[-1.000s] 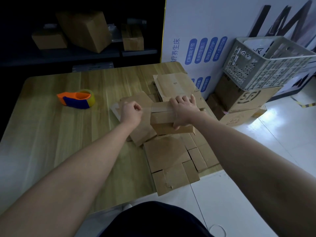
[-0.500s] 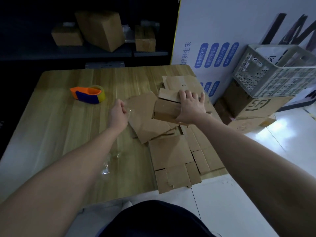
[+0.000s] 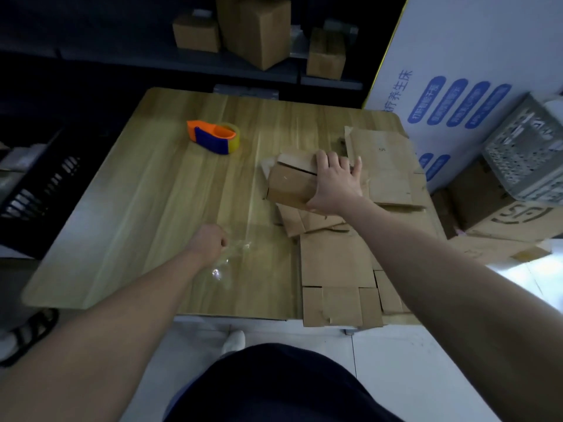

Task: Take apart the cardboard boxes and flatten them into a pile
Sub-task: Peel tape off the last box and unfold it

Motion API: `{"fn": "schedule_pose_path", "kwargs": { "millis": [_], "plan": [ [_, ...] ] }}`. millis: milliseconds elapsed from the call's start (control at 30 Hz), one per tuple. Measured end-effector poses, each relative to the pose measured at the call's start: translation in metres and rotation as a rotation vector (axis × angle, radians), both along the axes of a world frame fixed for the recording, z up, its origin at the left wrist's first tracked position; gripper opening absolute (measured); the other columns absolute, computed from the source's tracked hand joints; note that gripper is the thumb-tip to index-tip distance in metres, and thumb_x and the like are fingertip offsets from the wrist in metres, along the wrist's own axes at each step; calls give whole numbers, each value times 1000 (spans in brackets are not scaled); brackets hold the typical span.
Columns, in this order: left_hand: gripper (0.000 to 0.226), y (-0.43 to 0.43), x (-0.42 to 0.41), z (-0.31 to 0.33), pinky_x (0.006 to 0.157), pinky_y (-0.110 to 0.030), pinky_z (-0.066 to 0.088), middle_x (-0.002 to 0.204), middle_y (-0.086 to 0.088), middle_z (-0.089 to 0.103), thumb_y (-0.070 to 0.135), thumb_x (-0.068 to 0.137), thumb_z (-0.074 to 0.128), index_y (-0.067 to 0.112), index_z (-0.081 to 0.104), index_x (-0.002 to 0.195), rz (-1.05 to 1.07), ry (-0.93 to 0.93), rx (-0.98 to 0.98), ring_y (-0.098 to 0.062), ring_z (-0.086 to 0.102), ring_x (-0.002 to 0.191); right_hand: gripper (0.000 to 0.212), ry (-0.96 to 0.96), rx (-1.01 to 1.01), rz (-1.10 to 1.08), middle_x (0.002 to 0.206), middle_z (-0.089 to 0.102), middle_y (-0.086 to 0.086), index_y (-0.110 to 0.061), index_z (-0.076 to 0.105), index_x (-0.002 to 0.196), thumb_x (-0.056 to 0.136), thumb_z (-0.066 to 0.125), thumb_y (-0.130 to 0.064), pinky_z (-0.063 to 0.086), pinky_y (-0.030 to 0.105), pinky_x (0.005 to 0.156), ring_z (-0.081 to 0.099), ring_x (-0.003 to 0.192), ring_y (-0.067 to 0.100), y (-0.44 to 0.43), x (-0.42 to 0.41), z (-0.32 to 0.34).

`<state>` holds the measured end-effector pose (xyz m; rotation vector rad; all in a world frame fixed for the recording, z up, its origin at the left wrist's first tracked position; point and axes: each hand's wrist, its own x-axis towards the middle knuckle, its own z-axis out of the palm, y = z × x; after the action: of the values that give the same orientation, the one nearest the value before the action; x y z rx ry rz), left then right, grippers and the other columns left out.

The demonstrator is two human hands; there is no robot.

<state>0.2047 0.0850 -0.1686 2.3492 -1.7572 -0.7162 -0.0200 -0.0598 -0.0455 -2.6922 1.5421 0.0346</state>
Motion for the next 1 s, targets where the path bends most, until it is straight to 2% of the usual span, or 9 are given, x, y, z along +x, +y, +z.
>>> {"fn": "schedule_pose_path", "kwargs": {
  "millis": [133,200,267,333,533,667,767,867,1000],
  "plan": [
    [20,5,4,-4,70,-21,38,87,-8,57,2,86,52,13,68,82,-9,44,116,-13,54,83,102,1,25,5,141,32,9,-15,17,145,67,77,-41,0,59,116,28,134,35,7,7,-7],
    [13,3,5,2,76,-27,41,95,-14,61,5,91,51,6,63,96,83,118,88,-21,57,88,102,-9,43,14,141,33,8,-15,17,144,66,77,-41,1,59,116,28,135,35,11,11,-8],
    [20,2,4,8,72,-32,44,97,-16,60,12,93,54,6,46,110,230,271,65,-27,57,84,102,-26,59,40,140,34,8,-15,18,144,65,78,-41,1,59,116,29,134,35,16,15,-9],
    [30,1,6,10,66,-32,43,93,-13,56,13,90,58,13,34,107,315,355,30,-24,54,77,102,-36,83,71,139,34,8,-15,18,144,65,78,-41,0,58,117,29,134,34,19,18,-9],
    [17,-17,7,29,74,-32,44,102,-21,57,1,90,47,-2,63,95,425,170,-347,-30,57,88,105,-19,90,152,147,28,5,-18,15,147,66,79,-40,0,57,117,21,139,32,23,19,-12],
    [29,-37,-13,72,74,-34,44,92,-9,56,30,100,40,8,58,93,561,442,-486,-23,55,87,106,60,100,202,149,21,3,-28,12,148,67,80,-35,5,57,117,9,142,33,24,13,-20],
    [47,-47,-33,91,89,-32,45,110,0,56,50,93,48,12,55,120,400,686,-309,-17,53,104,110,76,259,141,154,5,1,-36,6,148,69,81,-26,13,57,115,-4,143,36,25,8,-26],
    [63,-50,-50,85,95,-33,45,124,-1,51,50,79,69,16,50,129,300,648,-188,-17,50,112,110,-43,470,47,157,-10,-3,-33,2,151,73,77,-14,19,53,114,-11,145,35,28,4,-30],
    [81,-50,-57,73,96,-29,39,139,-6,35,39,70,80,16,37,134,337,605,-217,-21,41,124,97,-506,721,-148,159,-3,-1,-33,5,152,81,65,-5,42,39,101,15,143,32,25,-5,-22]
  ]
}}
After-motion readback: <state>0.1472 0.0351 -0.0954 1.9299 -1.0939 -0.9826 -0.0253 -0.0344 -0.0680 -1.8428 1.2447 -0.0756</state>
